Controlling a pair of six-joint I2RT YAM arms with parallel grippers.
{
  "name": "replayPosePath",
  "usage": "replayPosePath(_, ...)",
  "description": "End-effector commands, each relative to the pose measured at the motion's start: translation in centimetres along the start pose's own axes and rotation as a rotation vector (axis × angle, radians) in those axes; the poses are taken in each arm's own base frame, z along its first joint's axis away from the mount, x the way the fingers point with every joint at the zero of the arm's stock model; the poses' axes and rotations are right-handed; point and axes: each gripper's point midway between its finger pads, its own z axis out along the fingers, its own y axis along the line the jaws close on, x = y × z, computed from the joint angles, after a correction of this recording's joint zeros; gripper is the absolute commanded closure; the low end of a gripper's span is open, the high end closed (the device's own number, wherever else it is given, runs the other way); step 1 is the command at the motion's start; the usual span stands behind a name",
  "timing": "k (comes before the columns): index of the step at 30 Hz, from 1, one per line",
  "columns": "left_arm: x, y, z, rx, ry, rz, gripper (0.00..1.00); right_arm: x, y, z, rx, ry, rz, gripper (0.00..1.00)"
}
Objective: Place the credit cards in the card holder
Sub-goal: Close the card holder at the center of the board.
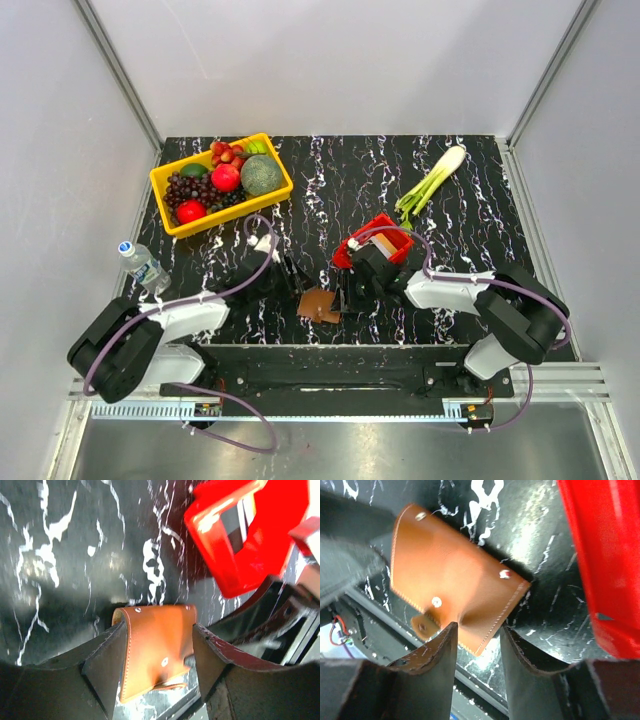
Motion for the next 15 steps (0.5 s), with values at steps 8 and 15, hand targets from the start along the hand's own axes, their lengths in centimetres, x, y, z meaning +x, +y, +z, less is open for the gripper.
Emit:
replayPosePath(8, -5.9, -4.5, 2.9, 0.144, -0.039, 0.129, 0.48, -0.2, 4.2, -0.4, -0.169, 0.018, -0.067, 0.56)
replayPosePath(15, -7.2, -1.5, 0.8, 0.022, -0.072, 0.179, 0.45, -3.8, 4.1, -3.2, -0.102, -0.171, -0.16, 0.49)
